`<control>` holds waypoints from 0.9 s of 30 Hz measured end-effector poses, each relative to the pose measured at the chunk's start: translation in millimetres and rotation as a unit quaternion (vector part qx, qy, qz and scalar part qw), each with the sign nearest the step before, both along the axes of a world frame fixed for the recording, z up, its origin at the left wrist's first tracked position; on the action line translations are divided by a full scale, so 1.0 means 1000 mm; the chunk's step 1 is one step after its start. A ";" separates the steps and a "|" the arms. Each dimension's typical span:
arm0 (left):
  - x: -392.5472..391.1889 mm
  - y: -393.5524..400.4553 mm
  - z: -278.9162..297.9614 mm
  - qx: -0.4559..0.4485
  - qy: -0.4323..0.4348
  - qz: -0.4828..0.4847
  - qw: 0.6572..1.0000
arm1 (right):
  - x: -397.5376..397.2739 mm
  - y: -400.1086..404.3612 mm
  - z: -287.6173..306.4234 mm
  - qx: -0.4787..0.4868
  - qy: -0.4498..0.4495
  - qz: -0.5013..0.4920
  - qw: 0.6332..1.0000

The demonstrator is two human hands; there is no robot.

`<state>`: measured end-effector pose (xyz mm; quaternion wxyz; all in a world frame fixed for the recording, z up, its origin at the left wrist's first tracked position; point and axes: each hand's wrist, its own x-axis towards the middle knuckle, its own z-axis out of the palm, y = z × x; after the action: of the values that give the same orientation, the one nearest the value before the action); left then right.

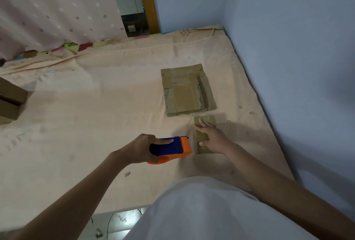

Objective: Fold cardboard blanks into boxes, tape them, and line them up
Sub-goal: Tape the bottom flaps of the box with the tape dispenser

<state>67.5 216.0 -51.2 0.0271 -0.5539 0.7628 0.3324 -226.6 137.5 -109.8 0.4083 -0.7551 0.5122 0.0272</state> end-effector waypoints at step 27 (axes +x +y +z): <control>0.006 -0.027 0.009 0.016 -0.040 -0.033 0.999 | 0.011 0.008 0.009 -0.016 -0.018 -0.060 0.998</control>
<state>73.2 188.9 -41.9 0.0772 -0.5408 0.7736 0.3212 -215.8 145.0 -100.4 0.4061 -0.7298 0.5496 -0.0196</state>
